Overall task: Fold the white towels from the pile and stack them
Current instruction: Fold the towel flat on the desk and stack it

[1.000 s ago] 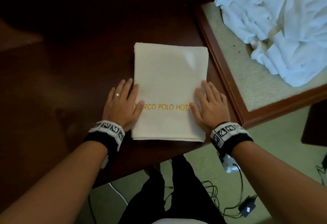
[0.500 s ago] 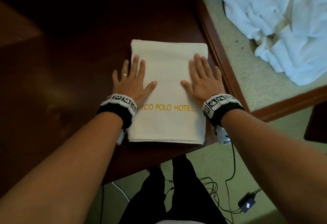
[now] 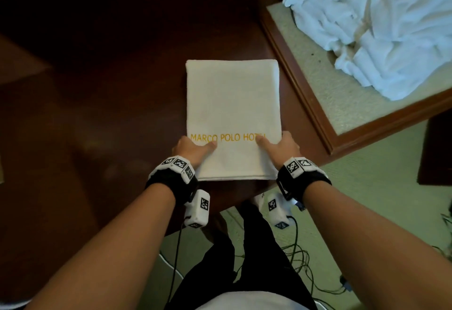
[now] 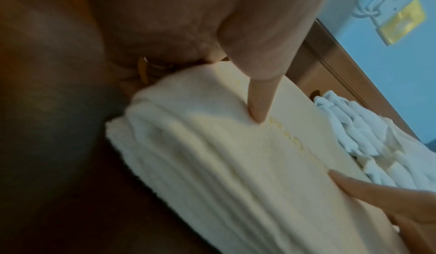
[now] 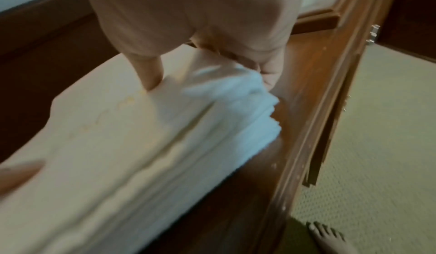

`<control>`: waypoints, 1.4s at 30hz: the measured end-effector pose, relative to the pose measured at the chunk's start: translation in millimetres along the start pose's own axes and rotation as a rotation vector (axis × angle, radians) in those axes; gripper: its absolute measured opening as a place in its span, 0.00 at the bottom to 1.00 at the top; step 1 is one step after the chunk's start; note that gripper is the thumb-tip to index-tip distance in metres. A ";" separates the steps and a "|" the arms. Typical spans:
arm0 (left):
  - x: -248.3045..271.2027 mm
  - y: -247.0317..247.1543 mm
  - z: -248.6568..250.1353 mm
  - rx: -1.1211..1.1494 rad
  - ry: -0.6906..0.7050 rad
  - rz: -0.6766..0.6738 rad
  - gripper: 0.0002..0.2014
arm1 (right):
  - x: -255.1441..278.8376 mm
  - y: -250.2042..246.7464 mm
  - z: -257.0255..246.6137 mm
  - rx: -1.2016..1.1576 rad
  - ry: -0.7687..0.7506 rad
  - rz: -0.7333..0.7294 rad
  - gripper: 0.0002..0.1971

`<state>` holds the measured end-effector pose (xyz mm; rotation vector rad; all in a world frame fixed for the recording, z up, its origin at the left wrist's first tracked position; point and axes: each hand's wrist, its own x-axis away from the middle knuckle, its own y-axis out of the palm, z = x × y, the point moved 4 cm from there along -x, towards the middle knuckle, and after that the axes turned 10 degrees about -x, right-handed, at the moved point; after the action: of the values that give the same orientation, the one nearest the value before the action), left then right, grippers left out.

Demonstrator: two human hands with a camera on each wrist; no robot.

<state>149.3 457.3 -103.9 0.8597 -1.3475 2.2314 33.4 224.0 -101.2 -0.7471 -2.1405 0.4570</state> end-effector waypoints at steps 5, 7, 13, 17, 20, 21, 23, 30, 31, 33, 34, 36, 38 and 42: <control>23.0 -3.4 1.3 -0.011 0.094 0.009 0.27 | 24.6 4.6 17.1 -0.130 0.101 -0.078 0.27; 41.4 -5.5 9.5 0.005 0.137 0.049 0.27 | 35.1 -3.9 8.8 -0.107 0.076 -0.051 0.25; 91.0 -13.3 54.8 0.077 0.323 0.130 0.24 | 56.0 -58.7 -26.1 -0.028 -0.045 0.034 0.24; 114.7 -27.7 106.3 0.050 0.452 0.143 0.22 | 58.9 -115.1 -46.4 -0.053 -0.138 0.064 0.26; 140.9 -30.1 159.7 0.025 0.557 0.140 0.14 | 56.8 -165.3 -53.7 -0.104 -0.199 0.124 0.21; 148.8 -27.8 179.0 0.015 0.589 0.142 0.14 | 55.1 -184.5 -54.8 -0.127 -0.217 0.156 0.21; 164.8 -19.9 220.0 0.019 0.650 0.153 0.17 | 49.6 -226.1 -54.5 -0.158 -0.219 0.209 0.23; 215.0 39.3 380.6 -0.005 0.870 0.119 0.25 | 13.6 -386.0 -31.3 -0.263 -0.260 0.356 0.24; 221.1 50.9 403.8 -0.011 0.886 0.115 0.28 | 9.5 -409.5 -25.4 -0.274 -0.264 0.383 0.25; 232.9 76.7 447.9 -0.013 0.923 0.105 0.32 | 2.0 -455.1 -12.1 -0.289 -0.260 0.440 0.26; 240.0 90.1 469.2 -0.007 0.942 0.102 0.33 | -2.6 -477.5 -5.2 -0.289 -0.258 0.467 0.26; 258.3 117.3 509.3 0.012 0.972 0.078 0.30 | -10.6 -521.3 8.7 -0.284 -0.253 0.517 0.27; 276.2 144.9 547.4 0.012 1.007 0.058 0.29 | -16.4 -563.6 22.8 -0.271 -0.243 0.563 0.28; 310.0 199.6 618.4 0.013 1.091 0.014 0.29 | -26.8 -643.9 51.5 -0.244 -0.206 0.656 0.25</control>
<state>-14.5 -177.9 193.0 -0.3848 -0.7711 2.1272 -222.6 -286.0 202.6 -1.6174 -2.1243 0.6350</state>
